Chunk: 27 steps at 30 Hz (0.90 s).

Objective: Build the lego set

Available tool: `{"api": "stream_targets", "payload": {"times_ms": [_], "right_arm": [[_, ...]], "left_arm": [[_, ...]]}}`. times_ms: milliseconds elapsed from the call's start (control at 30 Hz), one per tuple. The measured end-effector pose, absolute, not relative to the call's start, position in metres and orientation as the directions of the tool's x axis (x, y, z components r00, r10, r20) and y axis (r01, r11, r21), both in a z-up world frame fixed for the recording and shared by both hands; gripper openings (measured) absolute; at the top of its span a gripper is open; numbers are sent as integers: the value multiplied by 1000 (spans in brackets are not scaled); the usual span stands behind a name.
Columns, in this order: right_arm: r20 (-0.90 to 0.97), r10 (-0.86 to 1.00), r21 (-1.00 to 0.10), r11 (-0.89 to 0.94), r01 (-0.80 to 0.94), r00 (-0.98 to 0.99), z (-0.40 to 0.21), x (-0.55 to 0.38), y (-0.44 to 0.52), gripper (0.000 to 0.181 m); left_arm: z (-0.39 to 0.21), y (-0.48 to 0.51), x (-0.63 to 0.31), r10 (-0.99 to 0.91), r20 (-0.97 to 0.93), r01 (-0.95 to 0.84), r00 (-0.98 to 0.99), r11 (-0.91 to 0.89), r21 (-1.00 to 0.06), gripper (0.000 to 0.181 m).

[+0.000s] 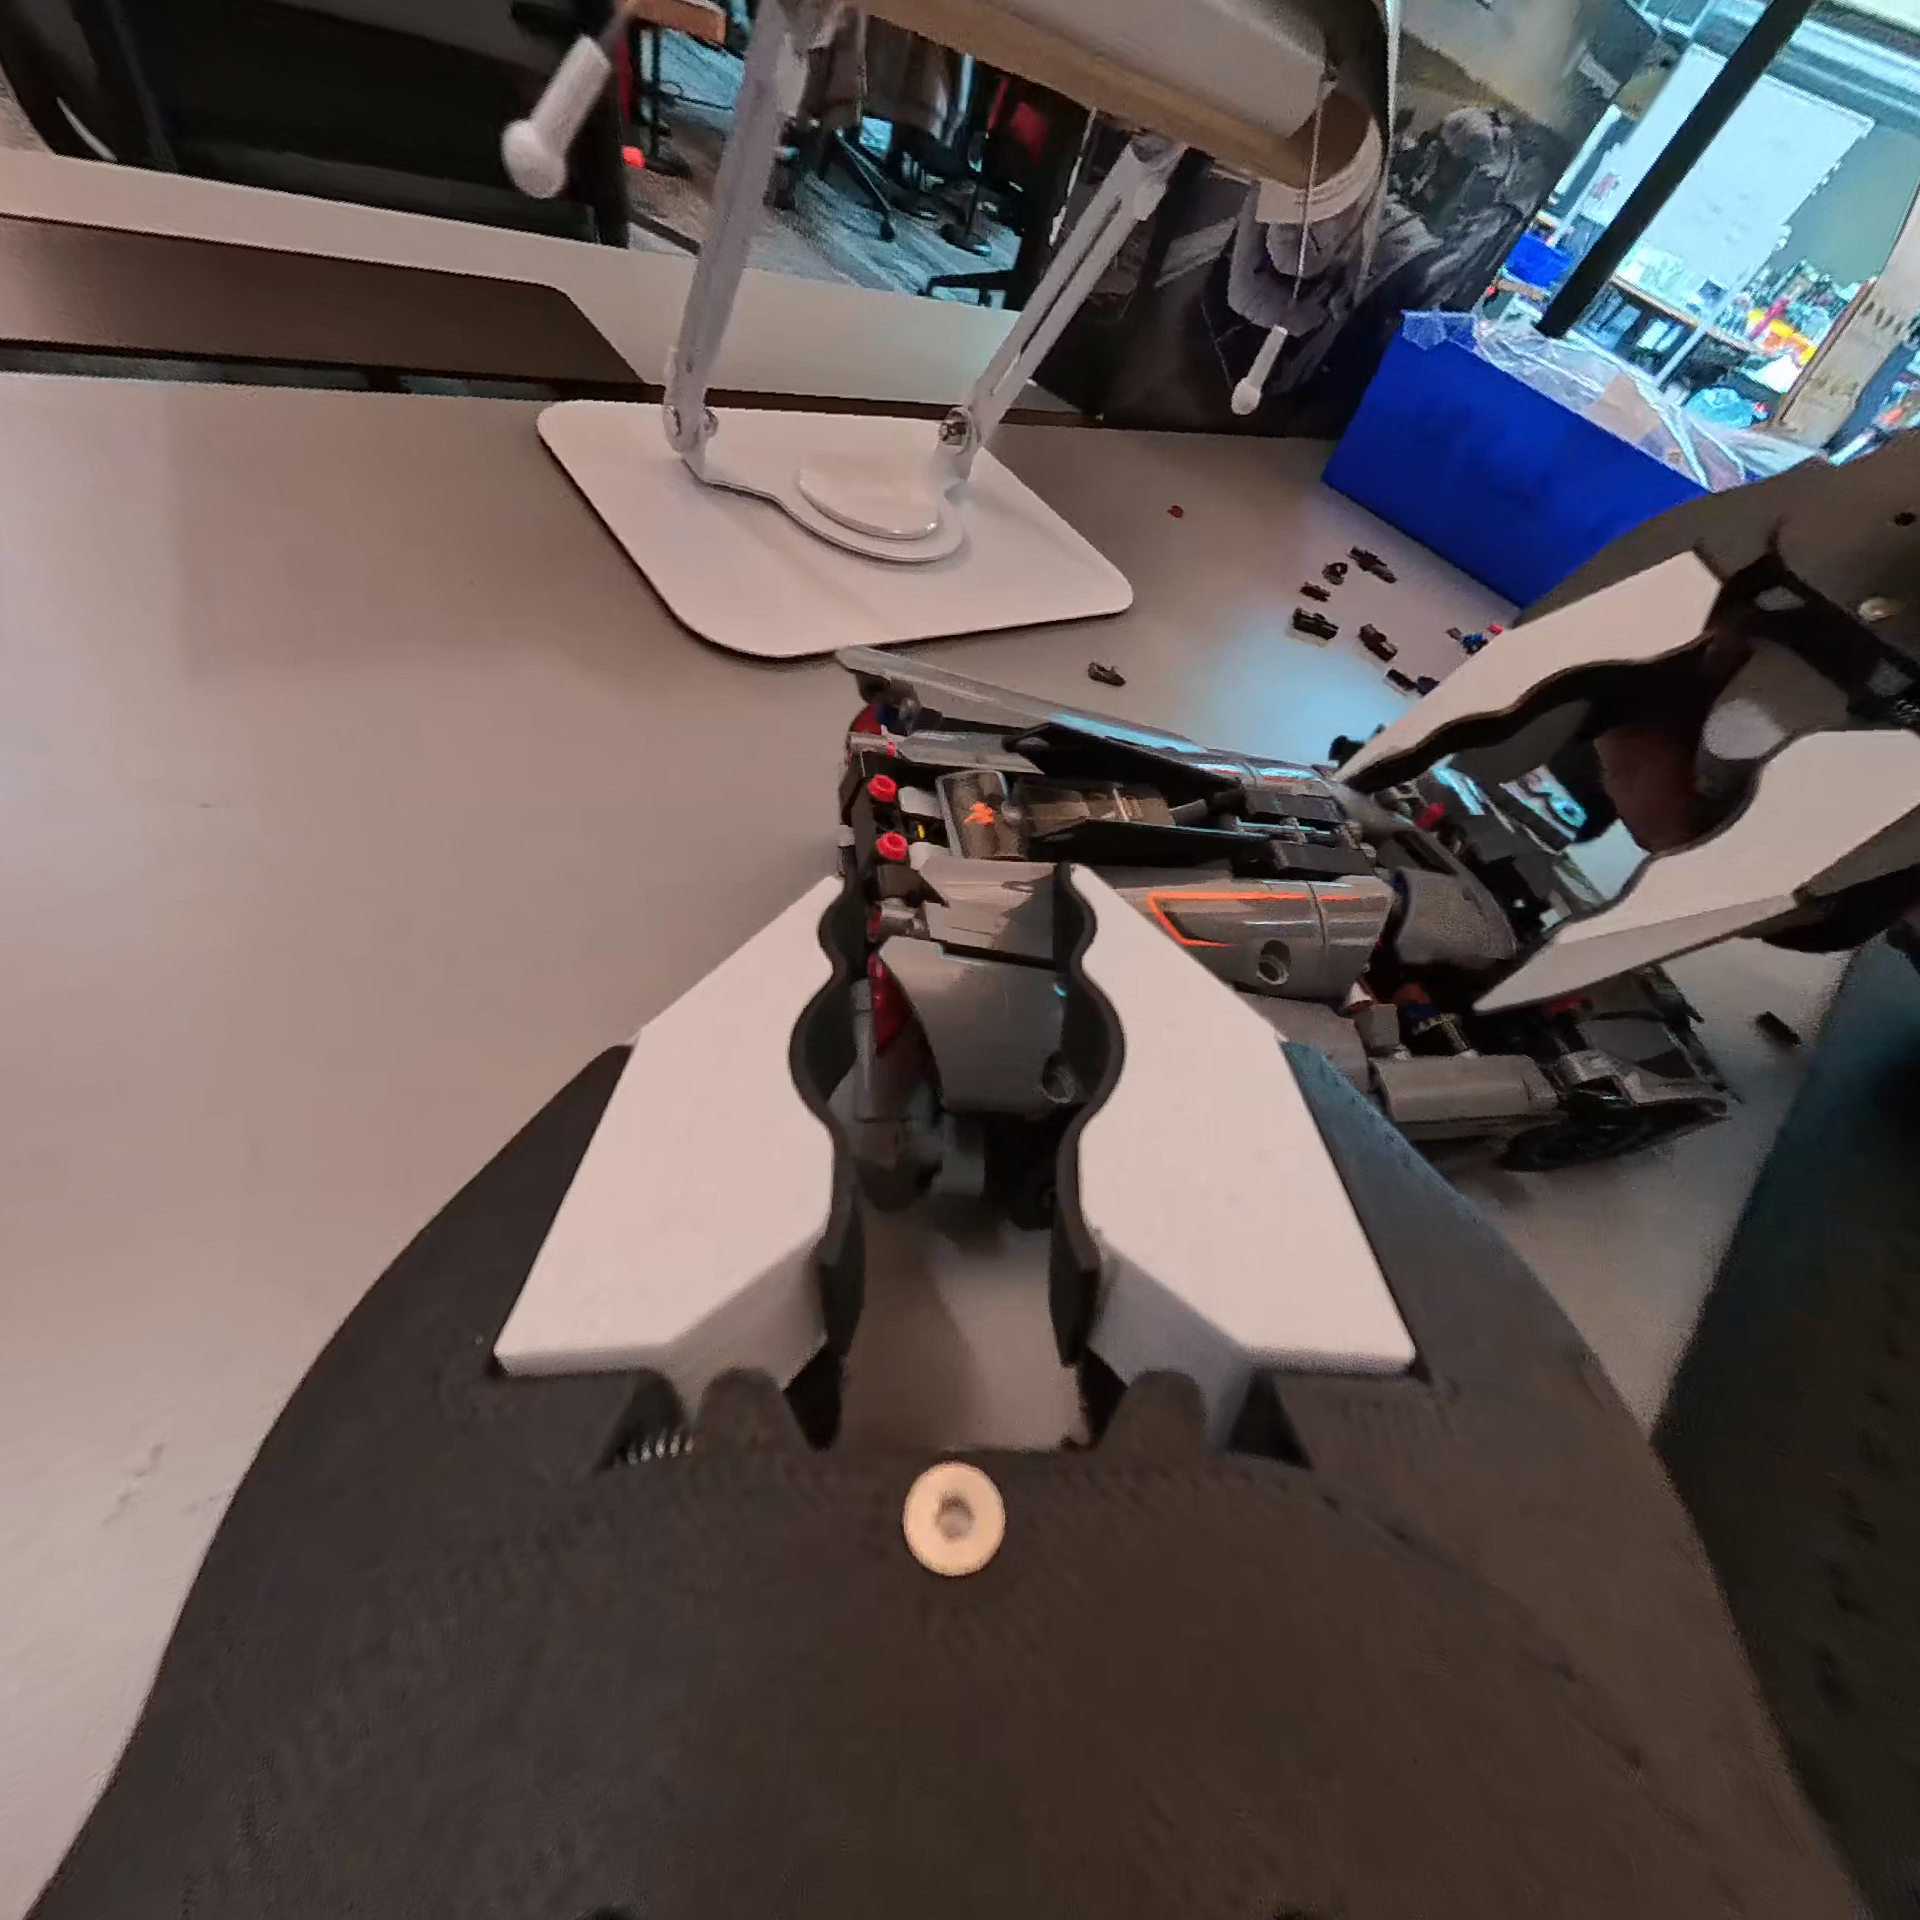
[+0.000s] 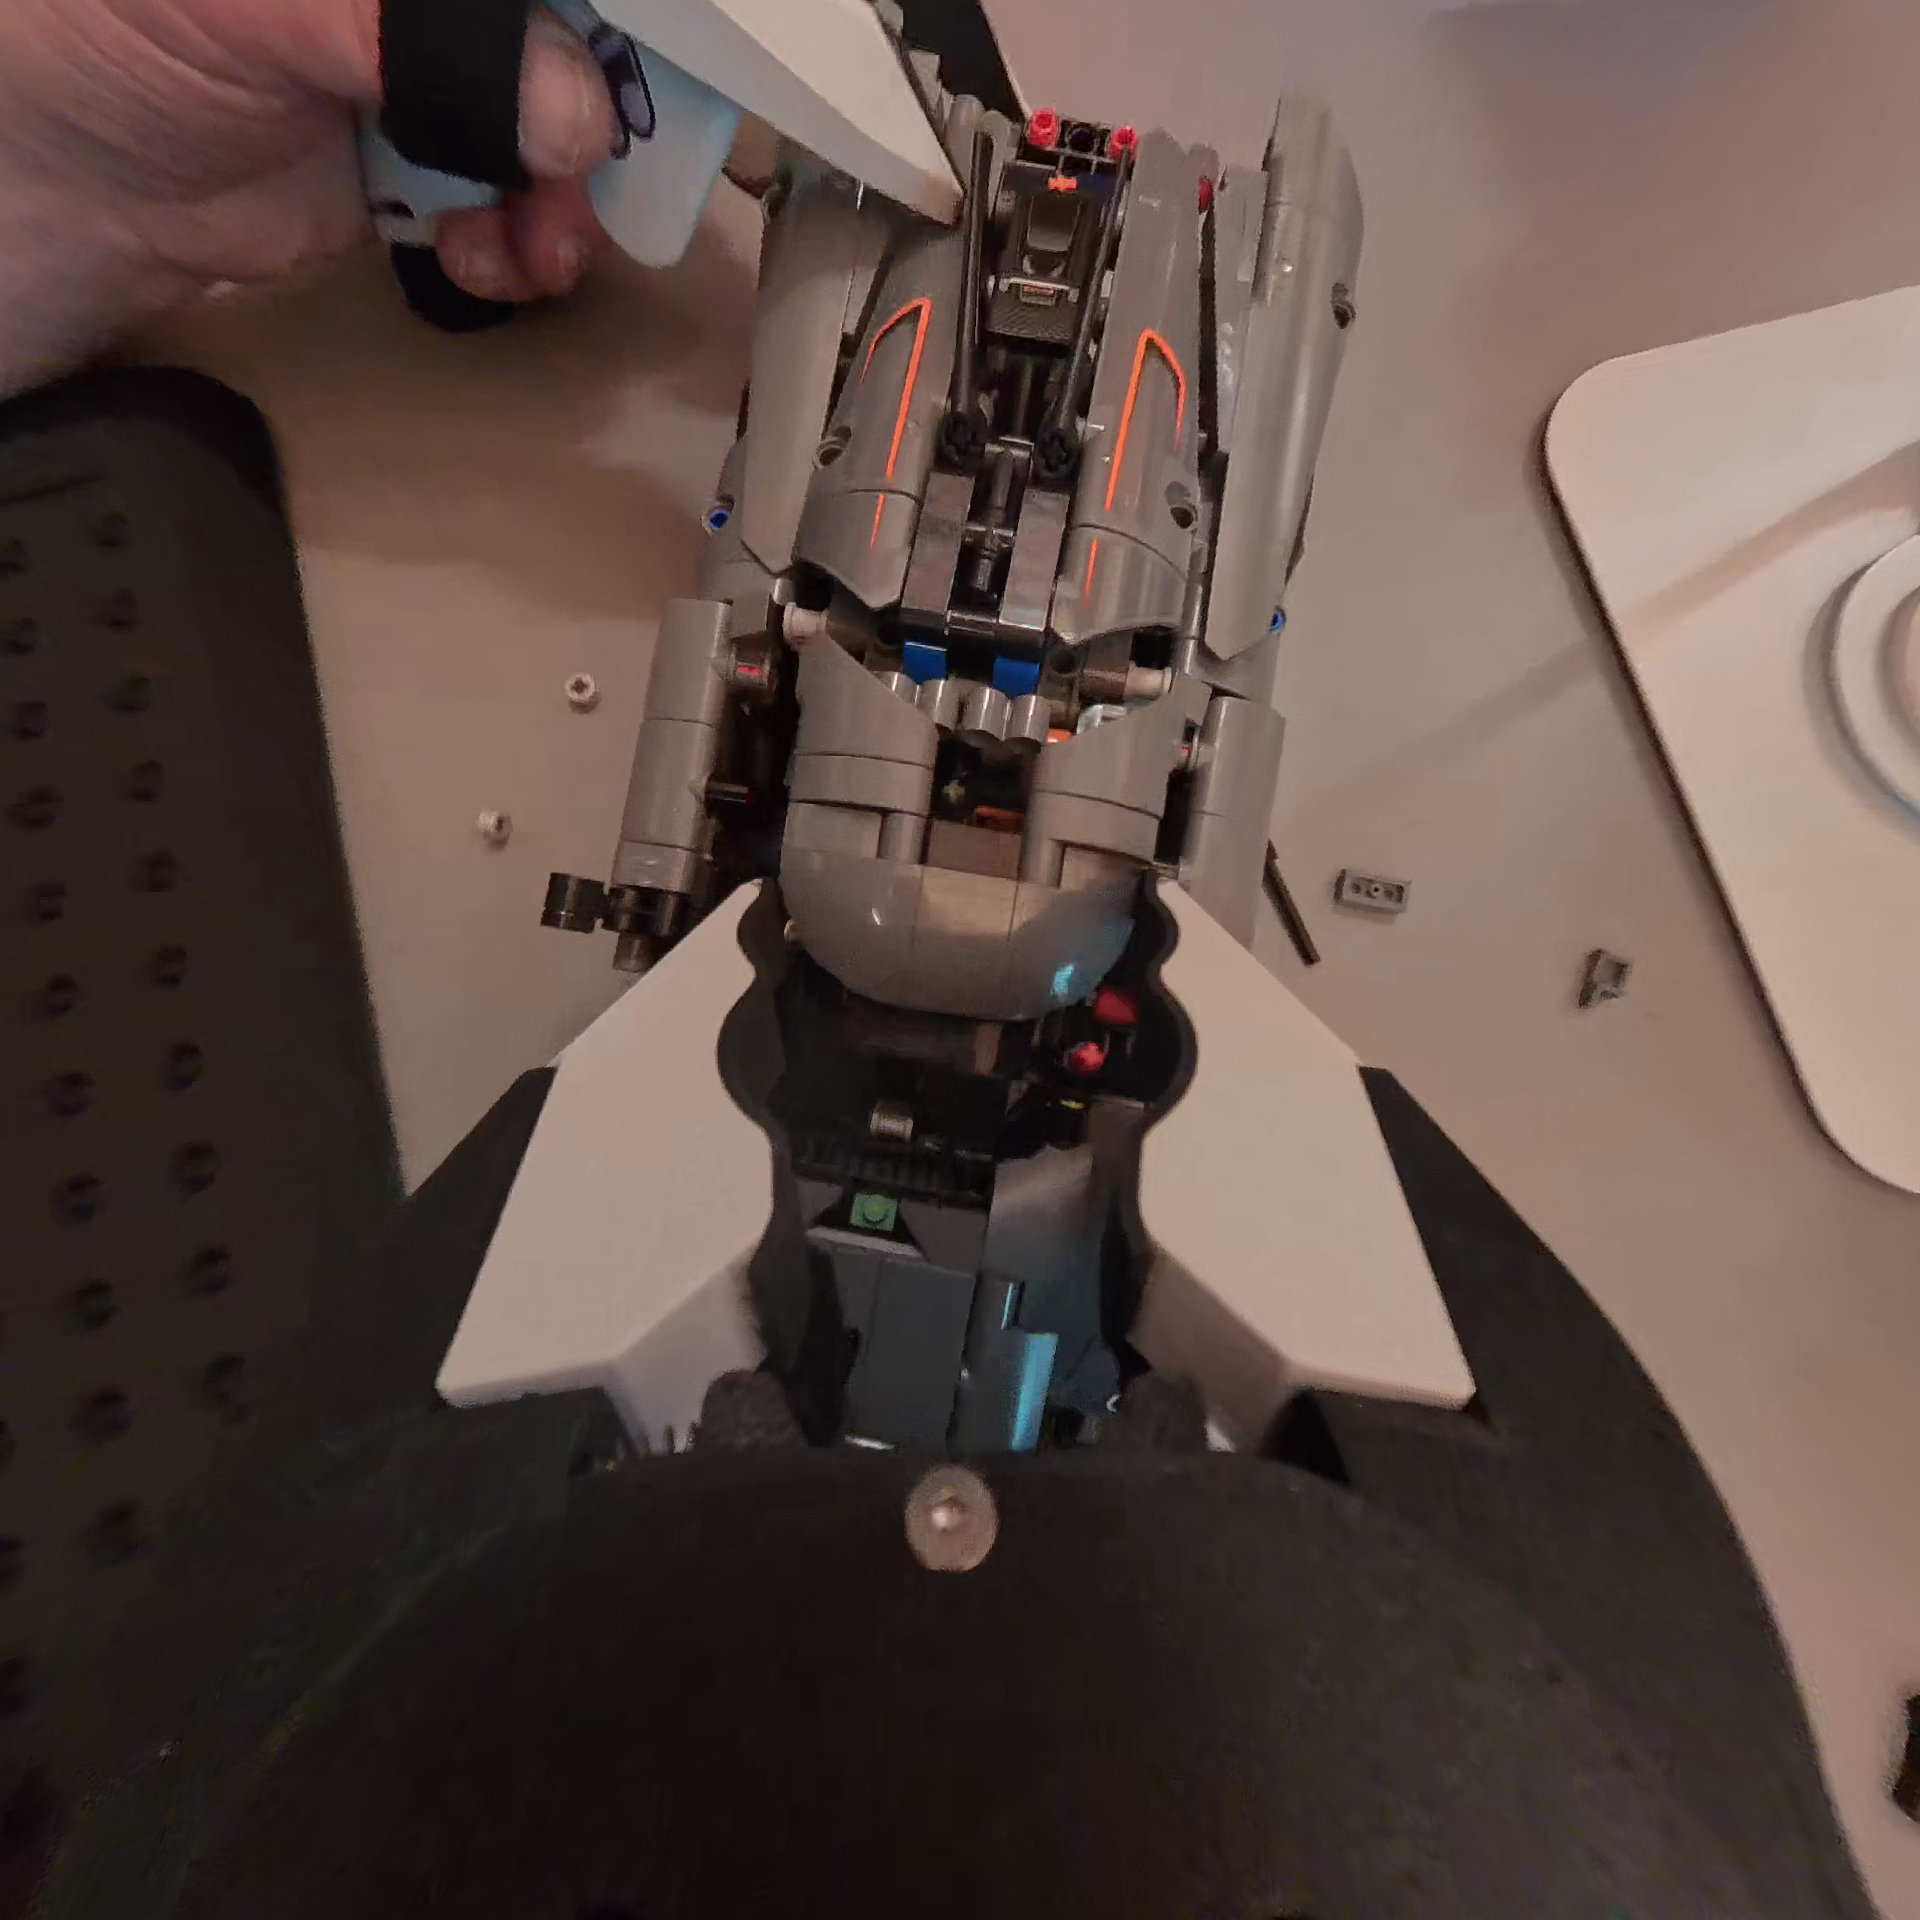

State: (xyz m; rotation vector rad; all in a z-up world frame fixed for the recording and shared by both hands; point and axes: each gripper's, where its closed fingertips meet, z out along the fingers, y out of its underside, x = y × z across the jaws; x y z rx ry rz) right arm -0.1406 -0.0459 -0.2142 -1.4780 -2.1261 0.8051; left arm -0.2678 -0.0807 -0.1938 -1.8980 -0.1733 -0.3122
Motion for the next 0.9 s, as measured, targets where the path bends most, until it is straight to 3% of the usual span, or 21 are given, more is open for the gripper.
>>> {"api": "stream_targets", "payload": {"times_ms": [567,900], "right_arm": [[76,938,-667,300,682,-339,-215,-130,-47,66],[154,931,-720,335,608,-330,-206,-129,-42,66]], "left_arm": [[-193,-79,-256,-71,271,231,960,-349,-908,33],[-192,-80,-256,-68,264,225,962,-344,-911,32]]}}
